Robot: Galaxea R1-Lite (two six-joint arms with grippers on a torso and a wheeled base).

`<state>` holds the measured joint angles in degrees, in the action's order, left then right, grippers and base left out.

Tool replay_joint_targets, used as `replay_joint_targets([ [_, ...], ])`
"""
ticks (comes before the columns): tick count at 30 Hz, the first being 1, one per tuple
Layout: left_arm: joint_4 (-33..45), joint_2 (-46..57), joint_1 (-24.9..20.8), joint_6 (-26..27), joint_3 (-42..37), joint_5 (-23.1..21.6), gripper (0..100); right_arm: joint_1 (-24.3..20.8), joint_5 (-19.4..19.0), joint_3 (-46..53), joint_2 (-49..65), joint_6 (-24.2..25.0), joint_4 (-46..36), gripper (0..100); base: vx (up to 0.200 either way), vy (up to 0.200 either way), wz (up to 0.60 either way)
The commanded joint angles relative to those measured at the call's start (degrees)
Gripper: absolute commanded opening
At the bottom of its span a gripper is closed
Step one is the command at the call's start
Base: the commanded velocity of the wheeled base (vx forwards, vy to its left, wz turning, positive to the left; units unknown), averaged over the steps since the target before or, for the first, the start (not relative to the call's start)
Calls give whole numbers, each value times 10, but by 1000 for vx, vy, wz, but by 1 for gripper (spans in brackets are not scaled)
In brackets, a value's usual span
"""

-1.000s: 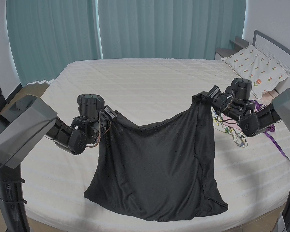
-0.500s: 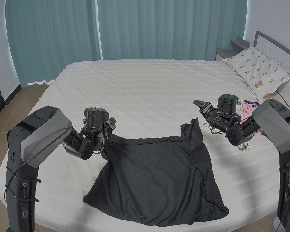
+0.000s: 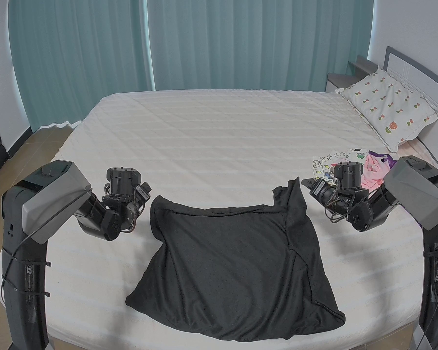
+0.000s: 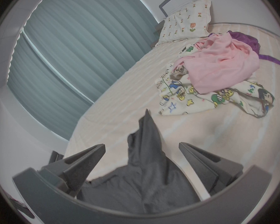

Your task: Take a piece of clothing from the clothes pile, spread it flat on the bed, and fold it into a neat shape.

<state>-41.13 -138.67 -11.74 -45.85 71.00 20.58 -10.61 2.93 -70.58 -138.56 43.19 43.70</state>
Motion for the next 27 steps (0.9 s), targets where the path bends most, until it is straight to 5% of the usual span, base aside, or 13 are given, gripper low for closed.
replay_joint_targets([
  [1,-4,102,-17,-48,-139,-26,100,-42,2,84,21,-56,9,100,0,0,0],
  [4,-28,135,-33,-93,-220,-71,100,-64,8,87,15,-76,2,100,0,0,0],
  [11,-105,140,-55,-143,-319,-84,100,-101,64,36,-48,-120,-28,100,0,0,0],
  [22,-134,113,-59,-147,-329,-84,100,-115,79,-8,-82,-138,-75,100,0,0,0],
  [23,-134,114,-58,-147,-329,-84,100,-114,83,-9,-86,-143,-83,0,0,0,0],
  [27,-134,114,-56,-147,-329,-84,100,-99,93,-23,-84,-143,-93,0,0,0,0],
])
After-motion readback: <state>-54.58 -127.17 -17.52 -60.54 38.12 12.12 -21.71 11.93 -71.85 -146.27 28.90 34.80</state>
